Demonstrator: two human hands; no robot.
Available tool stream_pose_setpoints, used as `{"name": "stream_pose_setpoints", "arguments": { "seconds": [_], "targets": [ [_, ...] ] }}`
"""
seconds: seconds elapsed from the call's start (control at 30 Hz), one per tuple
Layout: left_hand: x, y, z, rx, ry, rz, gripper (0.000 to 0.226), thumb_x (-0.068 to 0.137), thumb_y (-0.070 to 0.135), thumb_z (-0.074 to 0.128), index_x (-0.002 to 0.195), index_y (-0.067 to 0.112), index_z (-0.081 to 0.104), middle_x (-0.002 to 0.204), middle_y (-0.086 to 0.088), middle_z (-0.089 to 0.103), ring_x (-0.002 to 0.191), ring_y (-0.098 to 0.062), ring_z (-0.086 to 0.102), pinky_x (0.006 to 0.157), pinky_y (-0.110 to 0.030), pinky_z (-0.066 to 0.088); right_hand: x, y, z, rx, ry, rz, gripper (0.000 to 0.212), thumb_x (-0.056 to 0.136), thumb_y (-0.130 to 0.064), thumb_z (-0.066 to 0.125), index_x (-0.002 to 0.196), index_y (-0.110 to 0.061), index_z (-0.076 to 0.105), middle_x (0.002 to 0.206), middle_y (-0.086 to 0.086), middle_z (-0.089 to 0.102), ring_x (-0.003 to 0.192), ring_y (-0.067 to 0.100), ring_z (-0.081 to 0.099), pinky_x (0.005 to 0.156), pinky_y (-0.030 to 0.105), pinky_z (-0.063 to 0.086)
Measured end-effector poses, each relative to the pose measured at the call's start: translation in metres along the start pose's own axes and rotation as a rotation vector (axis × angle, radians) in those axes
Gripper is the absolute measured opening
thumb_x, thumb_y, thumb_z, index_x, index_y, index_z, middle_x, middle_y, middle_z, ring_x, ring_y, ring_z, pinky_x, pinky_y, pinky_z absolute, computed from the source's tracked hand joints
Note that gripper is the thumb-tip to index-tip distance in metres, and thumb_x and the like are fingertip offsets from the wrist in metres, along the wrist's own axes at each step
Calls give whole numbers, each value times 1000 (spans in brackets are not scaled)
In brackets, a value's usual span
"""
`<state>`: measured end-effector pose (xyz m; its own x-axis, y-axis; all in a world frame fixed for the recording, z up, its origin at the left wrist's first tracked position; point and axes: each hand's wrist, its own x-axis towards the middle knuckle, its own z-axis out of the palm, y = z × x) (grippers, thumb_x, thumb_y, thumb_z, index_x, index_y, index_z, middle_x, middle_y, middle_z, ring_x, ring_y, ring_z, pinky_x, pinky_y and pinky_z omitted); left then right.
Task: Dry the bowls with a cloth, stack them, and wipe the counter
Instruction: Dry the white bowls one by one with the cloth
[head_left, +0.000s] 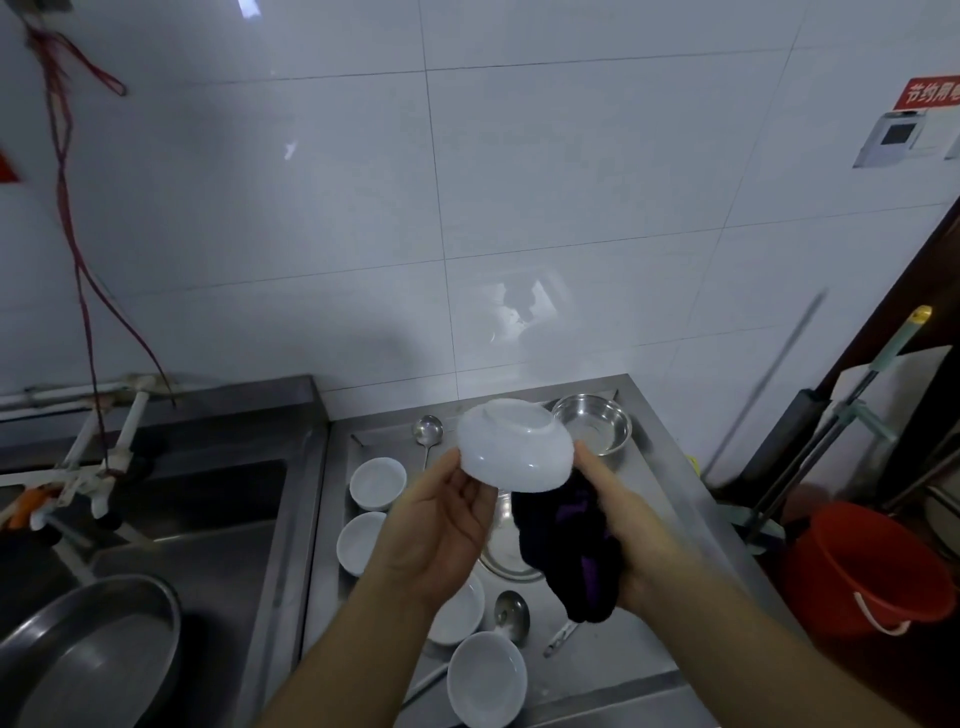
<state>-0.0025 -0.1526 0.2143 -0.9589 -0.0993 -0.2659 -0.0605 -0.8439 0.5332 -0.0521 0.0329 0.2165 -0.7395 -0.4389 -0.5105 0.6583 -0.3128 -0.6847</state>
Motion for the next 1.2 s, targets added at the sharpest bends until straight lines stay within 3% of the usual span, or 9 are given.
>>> {"name": "stream_pose_setpoints", "arguments": {
  "seconds": [0.13,0.27,0.4,0.5,0.57,0.63,0.77,0.9,1.2],
  "targets": [
    [3,13,1,109,46,109,30,88,15,69,114,6,78,124,-20,75,105,-29,78,76,-34,65,6,4,4,-222,282,-77,40,80,-48,84,97,-12,81,101,23,78,92,45,77,86,58,63],
    [-2,16,-2,420,76,150,21,98,11,65,99,21,83,109,-15,79,94,-27,78,74,-37,64,3,-15,17,-510,389,-544,30,80,-59,67,91,-33,75,81,-1,77,71,20,74,66,41,63],
    [-9,4,3,619,-32,96,29,97,15,67,124,4,69,121,-31,70,106,-35,73,94,-59,61,-7,-20,37,-1055,107,-1125,18,95,-50,61,109,-40,66,103,-20,69,94,-4,64,80,15,50],
    [-14,3,3,717,-154,55,30,100,6,58,129,4,66,119,-23,75,112,-35,74,89,-42,64,-4,-22,39,-1449,-234,-1297,29,101,-34,63,127,-22,69,126,-12,68,123,8,60,112,31,42],
    [-20,3,1,709,-174,23,31,98,9,59,127,8,69,120,-21,75,114,-36,74,91,-42,63,-1,-25,38,-1461,-247,-1232,33,99,-35,63,127,-20,70,125,-9,70,120,11,62,113,35,43],
    [-24,2,0,683,-183,7,24,95,16,64,118,13,73,119,-18,75,113,-35,72,103,-57,57,2,-30,37,-1337,-167,-1108,30,97,-41,60,122,-27,70,111,-14,71,105,7,65,95,30,52],
    [-27,9,5,645,-272,37,27,92,19,69,116,7,70,114,-22,70,106,-38,66,98,-59,52,16,-49,38,-602,-37,-696,13,94,-34,67,96,-26,77,89,-5,73,82,12,67,79,30,52],
    [-26,15,13,586,-312,77,31,98,14,56,125,0,60,119,-21,69,107,-37,68,88,-45,63,17,-47,35,-87,46,-287,27,93,-35,70,102,-13,83,101,16,79,87,29,76,75,39,62],
    [-13,-3,24,569,-202,200,27,98,23,64,124,24,71,132,-14,71,127,-35,66,101,-42,58,14,-4,35,261,25,-98,37,79,-46,69,91,-13,84,93,13,74,74,31,74,64,38,55]
  ]
}}
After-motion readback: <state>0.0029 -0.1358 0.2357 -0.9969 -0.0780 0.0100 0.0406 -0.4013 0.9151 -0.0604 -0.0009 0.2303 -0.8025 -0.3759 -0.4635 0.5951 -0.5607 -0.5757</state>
